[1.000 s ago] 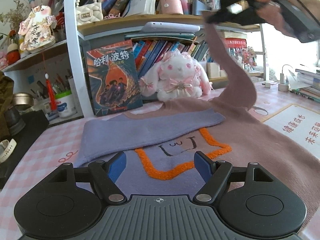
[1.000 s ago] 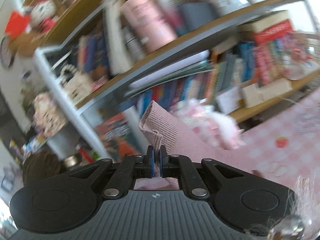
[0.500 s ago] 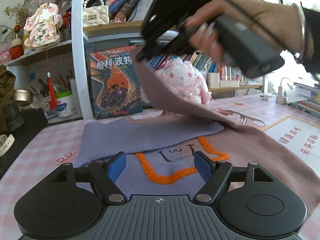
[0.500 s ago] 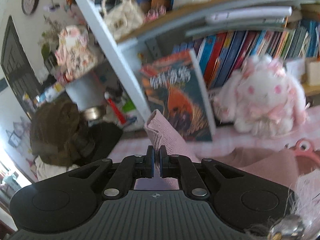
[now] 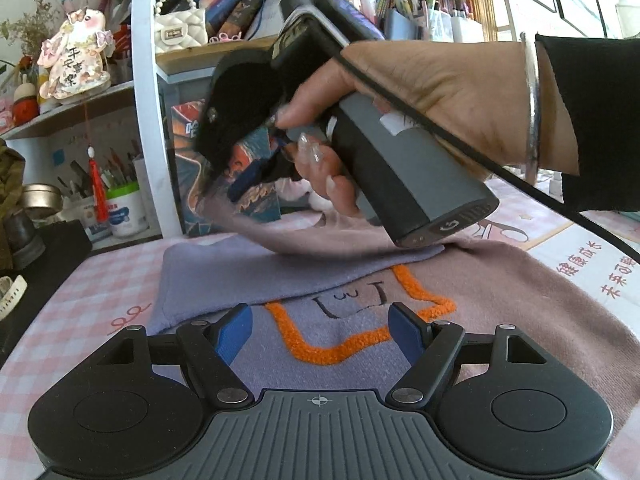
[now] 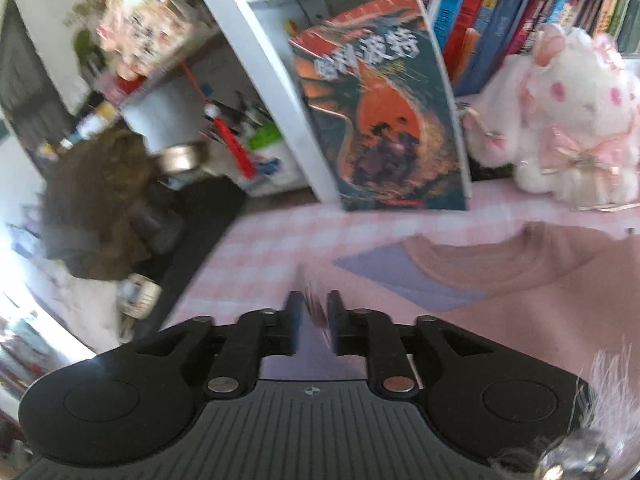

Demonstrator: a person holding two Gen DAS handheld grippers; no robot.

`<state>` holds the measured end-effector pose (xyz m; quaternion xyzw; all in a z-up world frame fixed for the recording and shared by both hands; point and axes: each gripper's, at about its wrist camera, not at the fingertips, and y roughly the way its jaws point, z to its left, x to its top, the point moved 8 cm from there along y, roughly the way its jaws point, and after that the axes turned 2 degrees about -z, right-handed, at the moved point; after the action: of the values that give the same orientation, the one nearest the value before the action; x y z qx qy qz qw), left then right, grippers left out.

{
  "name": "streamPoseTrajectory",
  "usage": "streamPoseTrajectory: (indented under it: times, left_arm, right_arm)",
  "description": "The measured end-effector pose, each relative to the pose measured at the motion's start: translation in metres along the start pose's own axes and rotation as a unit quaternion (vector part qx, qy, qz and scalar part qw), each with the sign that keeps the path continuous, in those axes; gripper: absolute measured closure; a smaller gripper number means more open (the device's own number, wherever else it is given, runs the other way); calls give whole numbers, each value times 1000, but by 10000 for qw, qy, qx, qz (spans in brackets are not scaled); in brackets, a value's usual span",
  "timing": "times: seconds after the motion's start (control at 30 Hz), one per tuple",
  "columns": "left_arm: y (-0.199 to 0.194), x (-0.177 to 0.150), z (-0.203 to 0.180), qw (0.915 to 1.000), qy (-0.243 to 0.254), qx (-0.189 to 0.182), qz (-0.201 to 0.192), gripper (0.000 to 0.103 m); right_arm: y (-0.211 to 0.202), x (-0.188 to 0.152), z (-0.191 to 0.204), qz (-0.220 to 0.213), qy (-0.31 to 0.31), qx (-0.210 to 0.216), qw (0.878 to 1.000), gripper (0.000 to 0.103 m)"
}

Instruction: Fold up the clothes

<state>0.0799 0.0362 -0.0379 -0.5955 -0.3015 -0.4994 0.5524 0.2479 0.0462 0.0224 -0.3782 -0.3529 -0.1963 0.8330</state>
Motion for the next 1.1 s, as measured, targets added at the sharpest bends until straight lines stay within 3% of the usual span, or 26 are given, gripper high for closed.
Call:
streamPoseTrajectory:
  times: [0.03, 0.13, 0.3, 0.5, 0.87, 1.1]
  left_arm:
    - [0, 0, 0, 10000, -12, -5, 6, 26]
    - [1, -1, 2, 10000, -50, 6, 22, 26]
    - [0, -1, 4, 9999, -63, 74, 40, 26]
    - [0, -2, 2, 9999, 43, 122, 59, 26]
    - [-2, -1, 8, 9994, -10, 352, 37, 26]
    - [-22, 3, 6, 9973, 94, 622, -372, 26]
  right_arm:
    - [-2, 2, 2, -49, 35, 139, 9999, 64]
    - [-14, 7, 7, -149, 3, 384, 9992, 63]
    - [-43, 5, -6, -257, 92, 343, 9990, 63]
    - [-80, -26, -30, -268, 82, -26, 9996, 63]
    - [-169, -106, -71, -514, -471, -674, 9953, 62]
    - [-215, -152, -95, -595, -321, -884, 9938, 62]
